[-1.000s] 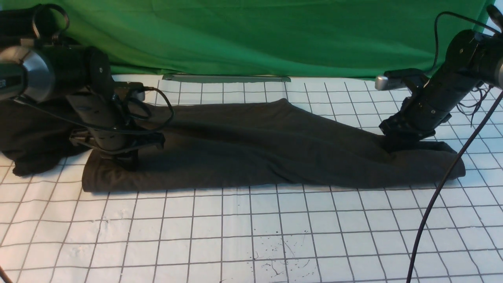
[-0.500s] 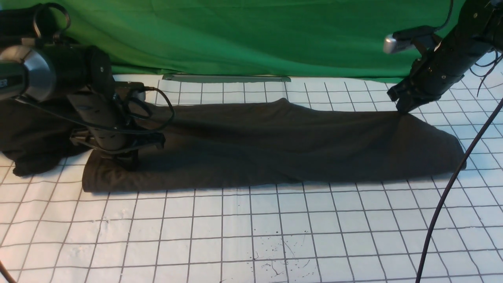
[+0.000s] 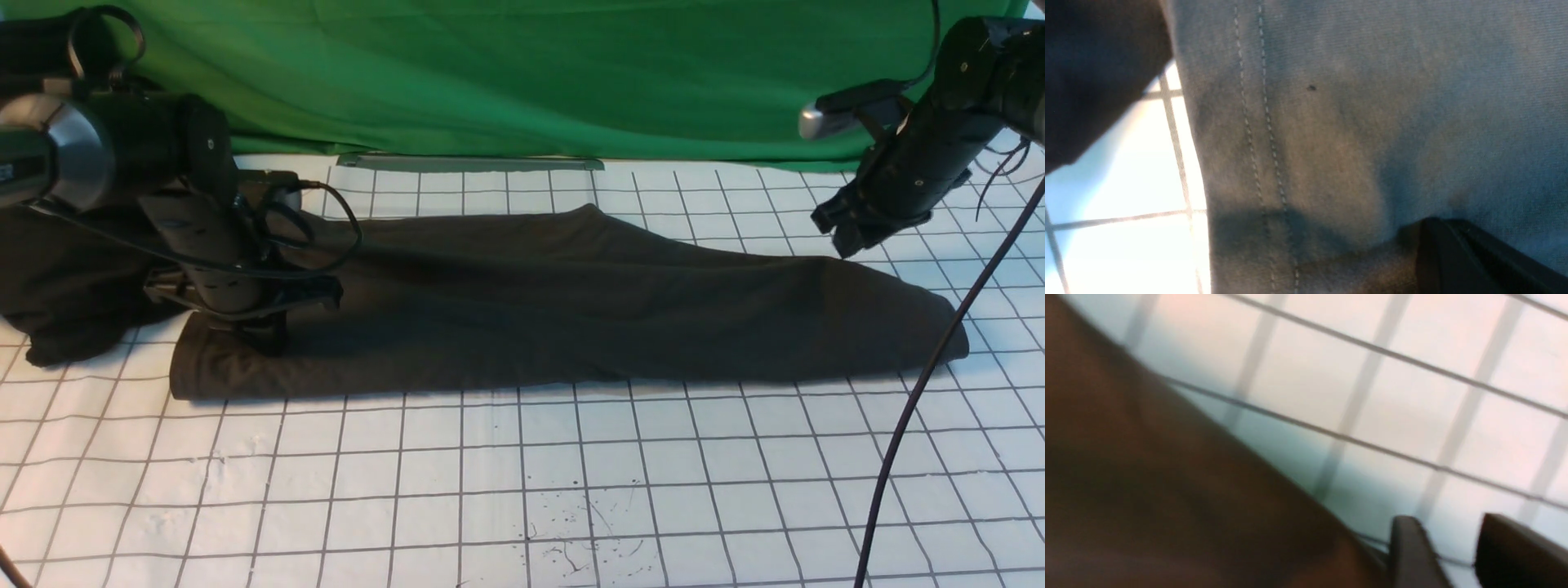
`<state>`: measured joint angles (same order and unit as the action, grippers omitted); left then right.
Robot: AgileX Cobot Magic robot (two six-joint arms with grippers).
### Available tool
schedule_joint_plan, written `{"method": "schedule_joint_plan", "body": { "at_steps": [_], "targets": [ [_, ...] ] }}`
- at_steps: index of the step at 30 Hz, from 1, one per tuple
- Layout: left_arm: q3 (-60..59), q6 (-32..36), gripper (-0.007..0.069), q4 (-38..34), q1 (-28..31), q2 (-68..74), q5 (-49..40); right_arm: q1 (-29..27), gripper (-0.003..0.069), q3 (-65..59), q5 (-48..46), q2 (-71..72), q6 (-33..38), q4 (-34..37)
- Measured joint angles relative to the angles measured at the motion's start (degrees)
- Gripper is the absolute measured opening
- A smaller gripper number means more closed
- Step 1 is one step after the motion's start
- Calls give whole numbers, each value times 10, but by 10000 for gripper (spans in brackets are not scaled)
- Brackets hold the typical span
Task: Fold a long-sleeved shirt over a white checkered tablecloth.
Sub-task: 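Pull the folded dark garment lengthwise by its ends to straighten it flat on the table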
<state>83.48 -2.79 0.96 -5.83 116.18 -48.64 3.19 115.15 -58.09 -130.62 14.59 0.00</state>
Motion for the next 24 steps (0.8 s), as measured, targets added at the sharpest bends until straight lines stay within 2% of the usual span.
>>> {"method": "schedule_joint_plan", "body": {
  "at_steps": [2, 3, 7, 8, 9, 10, 14, 18, 22, 24],
  "targets": [
    [-5, -1, -4, 0, 0, -13, -2, -1, 329, 0, -32, 10, -42, -60],
    [-6, -3, -4, 0, 0, -21, -4, -4, 336, 0, -51, 15, -51, -77],
    [-8, -5, -4, -10, 1, -55, 9, -17, 281, 0, -95, 36, -58, -88],
    [-8, -5, -4, -18, 1, -70, 19, -24, 213, 0, -105, 47, -57, -75],
    [-8, -5, -4, -19, 1, -72, 20, -25, 203, 0, -105, 49, -56, -73],
    [-8, -6, -4, -21, 1, -81, 26, -33, 113, 0, -111, 60, -50, -50],
    [5, -45, -4, -4, 13, -77, 33, -40, 16, 0, -113, 68, -30, -4],
    [60, -49, -4, -14, 45, -58, 31, -40, 8, 0, -114, 68, -13, 39],
    [169, -43, 4, -30, 77, -8, 35, -38, 8, 0, -115, 68, -7, 86],
    [219, -31, 34, -30, 81, 30, 36, -33, 8, 0, -115, 68, -2, 94]
  ]
}}
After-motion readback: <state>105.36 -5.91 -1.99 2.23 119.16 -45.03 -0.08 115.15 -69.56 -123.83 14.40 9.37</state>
